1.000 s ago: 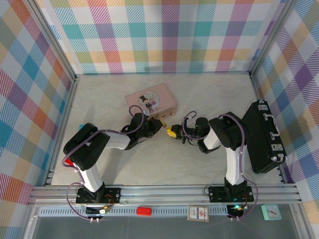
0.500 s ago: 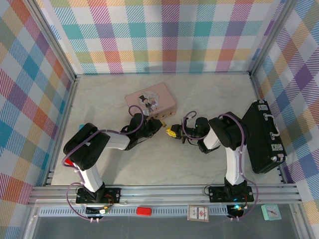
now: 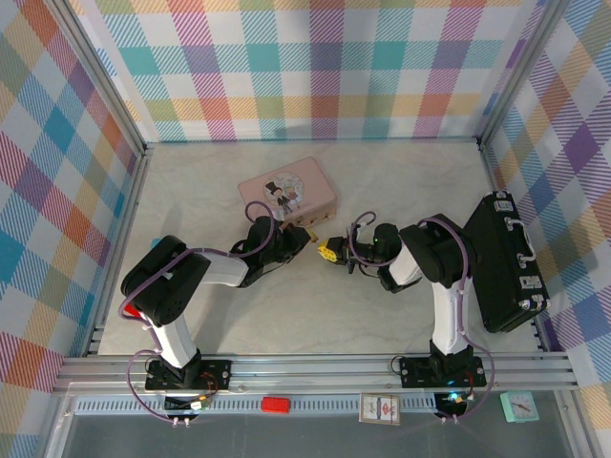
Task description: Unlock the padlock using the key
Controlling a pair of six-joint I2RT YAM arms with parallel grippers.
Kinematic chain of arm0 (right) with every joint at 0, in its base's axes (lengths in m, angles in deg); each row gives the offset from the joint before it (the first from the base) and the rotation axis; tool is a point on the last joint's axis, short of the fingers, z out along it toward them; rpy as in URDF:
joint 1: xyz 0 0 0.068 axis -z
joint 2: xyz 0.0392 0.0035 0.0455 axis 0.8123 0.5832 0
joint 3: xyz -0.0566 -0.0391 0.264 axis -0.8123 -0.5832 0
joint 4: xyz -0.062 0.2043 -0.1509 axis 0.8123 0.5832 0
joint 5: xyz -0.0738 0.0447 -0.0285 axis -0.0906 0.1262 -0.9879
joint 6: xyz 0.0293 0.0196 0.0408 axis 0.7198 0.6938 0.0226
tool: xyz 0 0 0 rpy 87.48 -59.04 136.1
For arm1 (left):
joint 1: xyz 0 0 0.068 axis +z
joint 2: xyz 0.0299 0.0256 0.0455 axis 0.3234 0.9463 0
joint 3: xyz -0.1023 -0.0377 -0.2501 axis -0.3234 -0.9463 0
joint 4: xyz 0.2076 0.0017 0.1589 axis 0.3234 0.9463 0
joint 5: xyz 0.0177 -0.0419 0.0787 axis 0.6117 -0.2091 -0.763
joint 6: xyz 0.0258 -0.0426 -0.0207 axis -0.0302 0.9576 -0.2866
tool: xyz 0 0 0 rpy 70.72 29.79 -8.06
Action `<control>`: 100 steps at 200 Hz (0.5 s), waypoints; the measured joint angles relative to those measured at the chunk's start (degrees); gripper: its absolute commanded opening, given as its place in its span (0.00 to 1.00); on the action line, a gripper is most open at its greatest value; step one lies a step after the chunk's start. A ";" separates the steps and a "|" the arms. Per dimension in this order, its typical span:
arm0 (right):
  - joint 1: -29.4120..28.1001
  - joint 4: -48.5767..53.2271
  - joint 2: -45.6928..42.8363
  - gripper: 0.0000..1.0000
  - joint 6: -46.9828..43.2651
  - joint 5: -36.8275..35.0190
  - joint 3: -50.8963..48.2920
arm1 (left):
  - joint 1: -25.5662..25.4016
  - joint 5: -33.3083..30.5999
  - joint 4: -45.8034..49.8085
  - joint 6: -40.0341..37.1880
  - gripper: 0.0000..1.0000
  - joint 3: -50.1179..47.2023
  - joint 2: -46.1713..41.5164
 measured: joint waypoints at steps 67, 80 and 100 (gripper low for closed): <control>0.11 -0.04 0.00 0.00 -0.02 -0.07 0.00 | 0.28 0.24 -0.13 0.13 0.00 0.00 0.00; 0.13 -0.04 0.00 0.00 -0.02 -0.07 0.00 | 0.33 0.24 -0.09 0.09 0.00 0.00 0.00; 0.17 -0.02 0.00 0.00 -0.04 -0.15 0.00 | 0.33 0.33 0.13 -0.20 0.00 0.00 0.00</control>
